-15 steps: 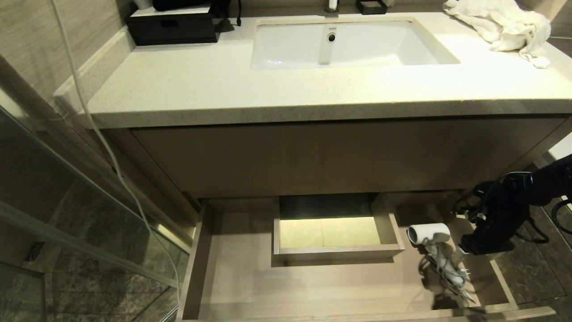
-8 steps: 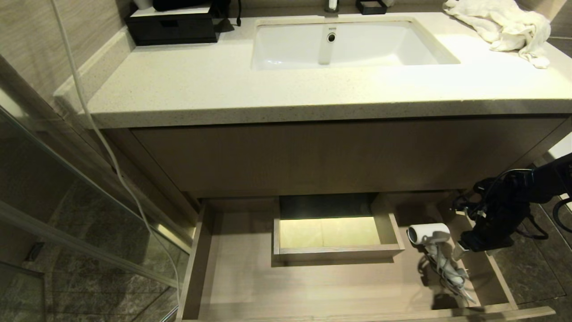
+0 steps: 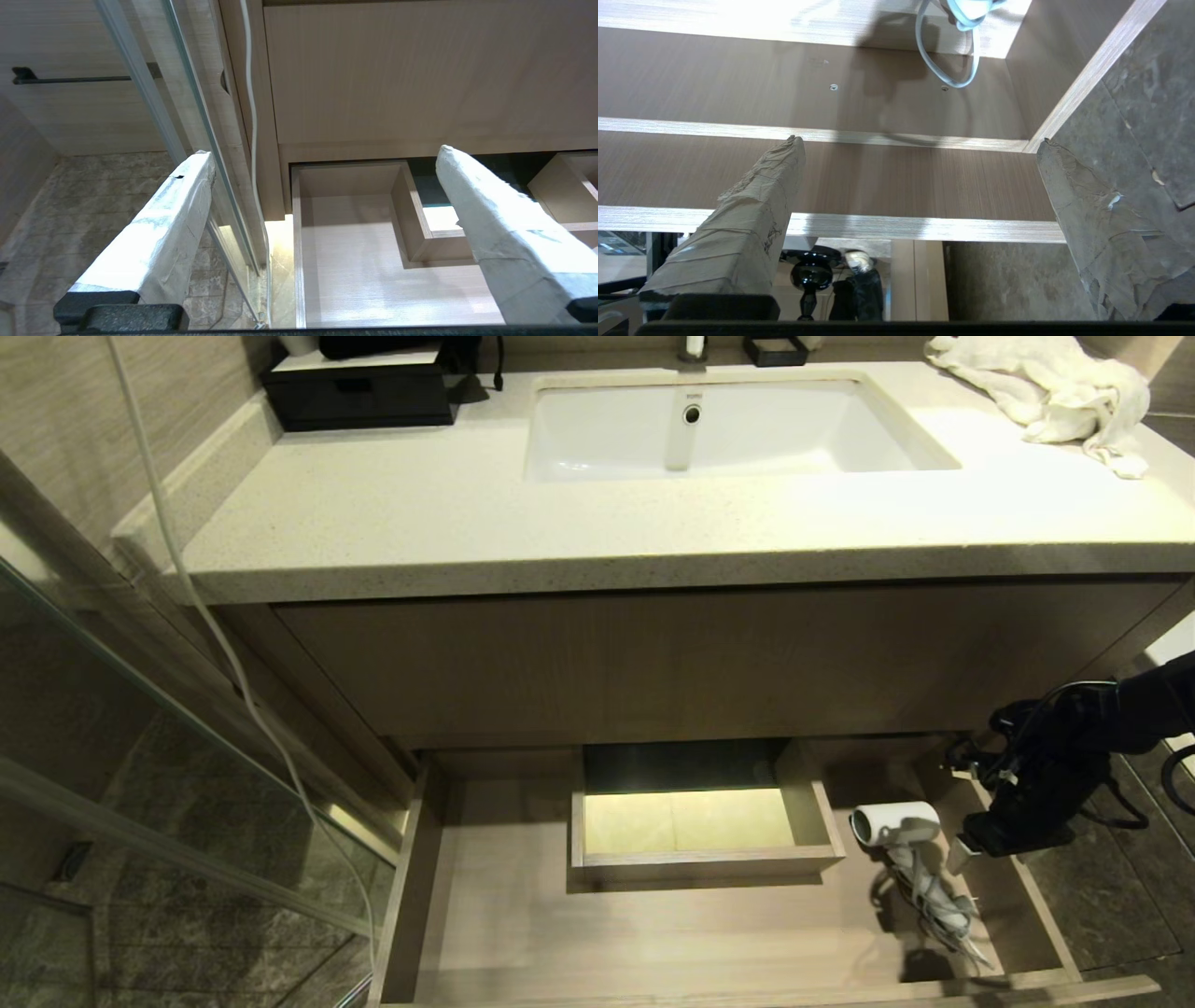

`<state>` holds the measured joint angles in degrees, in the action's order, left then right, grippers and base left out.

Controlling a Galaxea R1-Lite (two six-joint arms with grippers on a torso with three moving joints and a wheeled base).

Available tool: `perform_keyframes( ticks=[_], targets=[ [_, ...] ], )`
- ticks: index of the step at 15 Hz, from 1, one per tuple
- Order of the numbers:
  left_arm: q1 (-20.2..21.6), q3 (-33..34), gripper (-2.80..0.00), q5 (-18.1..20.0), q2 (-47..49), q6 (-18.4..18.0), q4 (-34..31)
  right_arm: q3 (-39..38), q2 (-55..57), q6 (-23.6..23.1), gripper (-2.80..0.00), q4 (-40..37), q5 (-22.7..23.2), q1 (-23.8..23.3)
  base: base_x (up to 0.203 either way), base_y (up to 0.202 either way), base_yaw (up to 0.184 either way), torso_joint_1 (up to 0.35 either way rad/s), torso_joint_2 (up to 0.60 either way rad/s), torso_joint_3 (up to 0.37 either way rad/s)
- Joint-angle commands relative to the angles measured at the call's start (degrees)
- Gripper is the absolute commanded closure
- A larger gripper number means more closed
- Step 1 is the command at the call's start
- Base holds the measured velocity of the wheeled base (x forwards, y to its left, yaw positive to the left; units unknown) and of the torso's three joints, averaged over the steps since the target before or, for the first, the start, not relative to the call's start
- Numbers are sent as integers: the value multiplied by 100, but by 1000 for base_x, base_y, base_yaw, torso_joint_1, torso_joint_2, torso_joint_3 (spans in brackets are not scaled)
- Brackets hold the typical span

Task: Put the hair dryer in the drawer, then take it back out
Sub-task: Take the hairdryer out

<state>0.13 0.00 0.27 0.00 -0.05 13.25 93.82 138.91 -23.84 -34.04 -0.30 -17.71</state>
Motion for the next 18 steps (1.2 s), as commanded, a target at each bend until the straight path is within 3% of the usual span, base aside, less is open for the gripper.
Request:
perform_keyframes(
  ticks=[1, 18],
  targets=[
    [4, 229, -280, 2, 0, -33, 2, 5, -40, -15, -280, -7, -6, 39, 0, 0, 0, 0, 0, 0],
    [4, 229, -280, -12, 0, -7, 20, -65, -183, -15, -280, -50, -6, 127, 0, 0, 0, 0, 0, 0]
  ],
)
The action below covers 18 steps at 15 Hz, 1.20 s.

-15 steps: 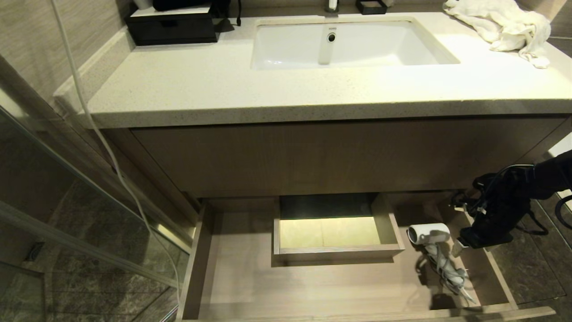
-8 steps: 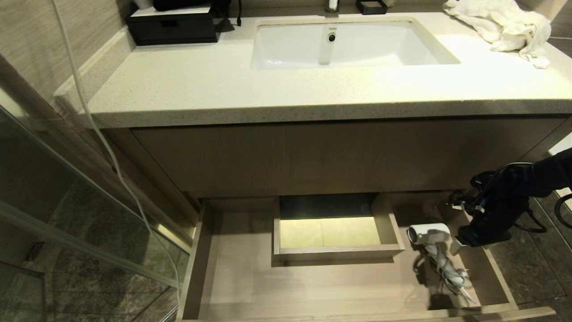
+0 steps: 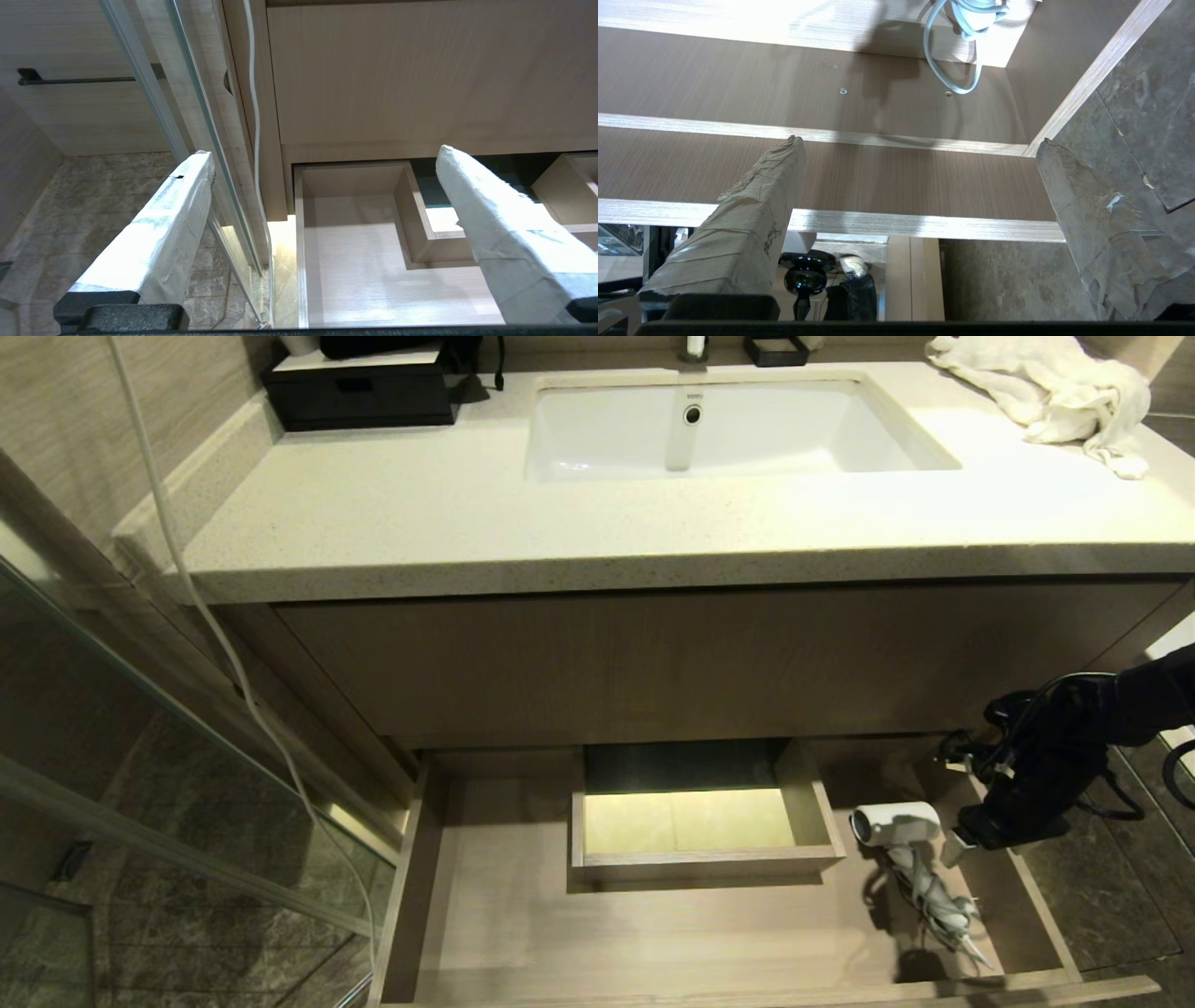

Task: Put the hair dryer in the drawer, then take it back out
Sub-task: Take the hairdryer out

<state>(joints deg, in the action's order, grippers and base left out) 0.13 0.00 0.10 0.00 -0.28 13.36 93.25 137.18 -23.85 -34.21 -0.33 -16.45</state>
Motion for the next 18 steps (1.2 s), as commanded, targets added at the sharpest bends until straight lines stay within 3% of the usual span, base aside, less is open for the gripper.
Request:
perform_keyframes(
  ticks=[1, 18],
  targets=[
    [4, 229, -280, 8, 0, 5, 9, -19, -18, -14, -280, -39, -2, 1, 0, 0, 0, 0, 0, 0],
    [4, 229, -280, 22, 0, -23, -13, -72, -458, -5, -280, 37, 7, 520, 0, 0, 0, 0, 0, 0]
  ],
)
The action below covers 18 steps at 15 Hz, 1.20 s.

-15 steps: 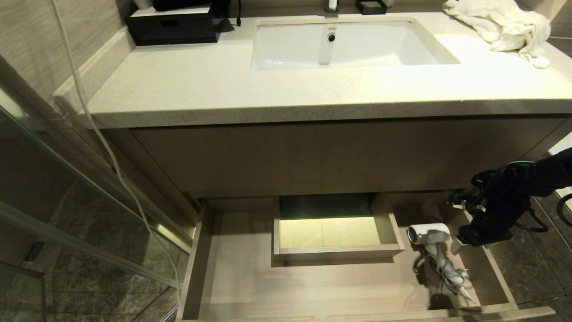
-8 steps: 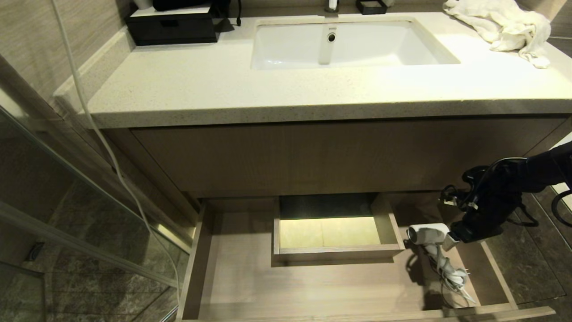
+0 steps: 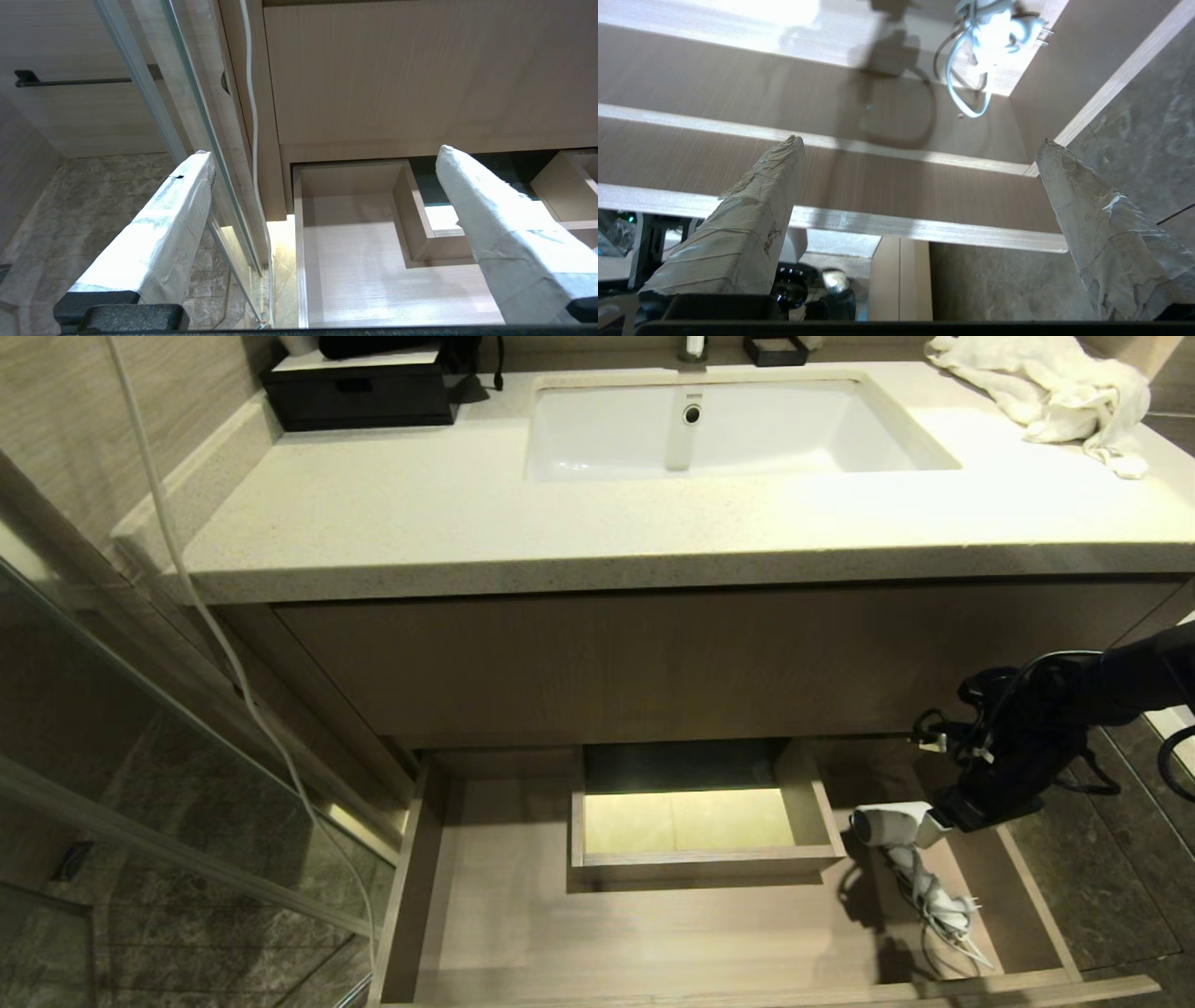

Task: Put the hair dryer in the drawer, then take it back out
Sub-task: Take the hairdryer out

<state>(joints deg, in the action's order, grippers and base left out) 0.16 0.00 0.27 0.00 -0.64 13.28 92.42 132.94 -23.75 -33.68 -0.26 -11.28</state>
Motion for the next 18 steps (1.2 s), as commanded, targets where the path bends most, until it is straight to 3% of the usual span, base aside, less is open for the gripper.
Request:
perform_keyframes(
  ticks=[1, 10, 11, 18],
  targets=[
    [2, 229, -280, 0, 0, 21, -9, -40, -69, -16, -280, -18, 0, 3, 0, 0, 0, 0, 0, 0],
    [2, 229, -280, 0, 0, -15, 17, -391, -225, -7, -280, 29, 18, 74, 0, 0, 0, 0, 0, 0],
    [2, 229, 0, 0, 0, -23, 17, -400, -216, -13, -280, 81, 2, 73, 0, 0, 0, 0, 0, 0],
    [2, 229, 0, 17, 0, -170, -7, -574, -261, 10, -280, 115, 0, 67, 40, 0, 0, 1, 1, 1]
  ],
)
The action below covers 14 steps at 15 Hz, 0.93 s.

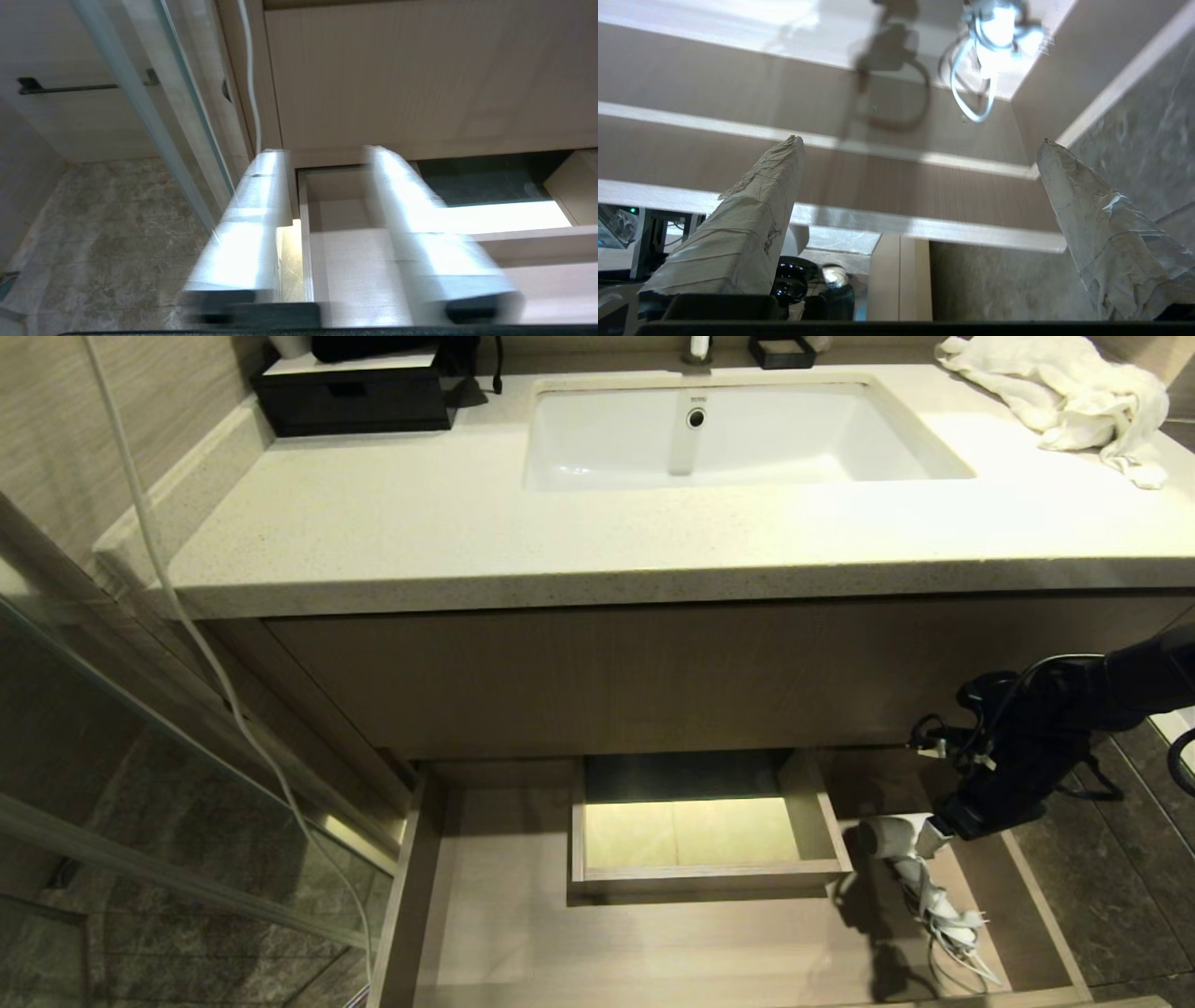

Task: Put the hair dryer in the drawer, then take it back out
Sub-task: Take the hairdryer out

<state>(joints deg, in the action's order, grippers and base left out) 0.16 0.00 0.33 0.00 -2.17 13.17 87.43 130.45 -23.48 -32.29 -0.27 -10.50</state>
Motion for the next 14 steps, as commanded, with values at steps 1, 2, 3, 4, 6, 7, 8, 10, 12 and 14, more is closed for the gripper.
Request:
perform_keyframes(
  ticks=[1, 2, 3, 4, 6, 7, 8, 10, 12, 14],
  targets=[
    [2, 229, 0, 29, 0, -71, 2, -125, -54, -16, -280, -23, 8, -14, 0, 0, 0, 0, 0, 0],
    [2, 229, 0, 20, 0, -81, 10, -154, -72, -16, -280, -31, 17, -14, 0, 0, 0, 0, 0, 0],
    [2, 229, 0, 29, 0, -72, -7, -156, -72, -16, -280, -23, 9, -5, 0, 0, 0, 0, 0, 0],
    [2, 229, 0, 14, 0, -19, -13, -163, -81, -16, -280, -24, 11, -14, 0, 0, 0, 0, 0, 0],
    [-1, 229, 0, 2, 0, 15, -7, -174, -125, -8, -280, -29, 12, -13, 0, 0, 0, 0, 0, 0],
    [2, 229, 0, 11, 0, 3, -11, -181, -148, -3, -280, -31, 13, -5, 0, 0, 0, 0, 0, 0],
    [2, 229, 0, 2, 0, 6, -7, -182, -176, 1, -280, -31, 9, -5, 0, 0, 0, 0, 0, 0],
    [2, 229, 0, -6, 0, -21, 12, -191, -196, 10, -280, -31, 17, 21, 0, 0, 0, 0, 0, 0],
    [2, 229, 0, 29, 0, -90, 11, -191, -196, 10, -280, -23, 18, 52, 0, 0, 0, 0, 0, 0],
    [2, 229, 0, 28, 0, -64, -7, -182, -190, 42, -280, -23, 9, 74, 0, 0, 0, 0, 0, 0]
  ],
)
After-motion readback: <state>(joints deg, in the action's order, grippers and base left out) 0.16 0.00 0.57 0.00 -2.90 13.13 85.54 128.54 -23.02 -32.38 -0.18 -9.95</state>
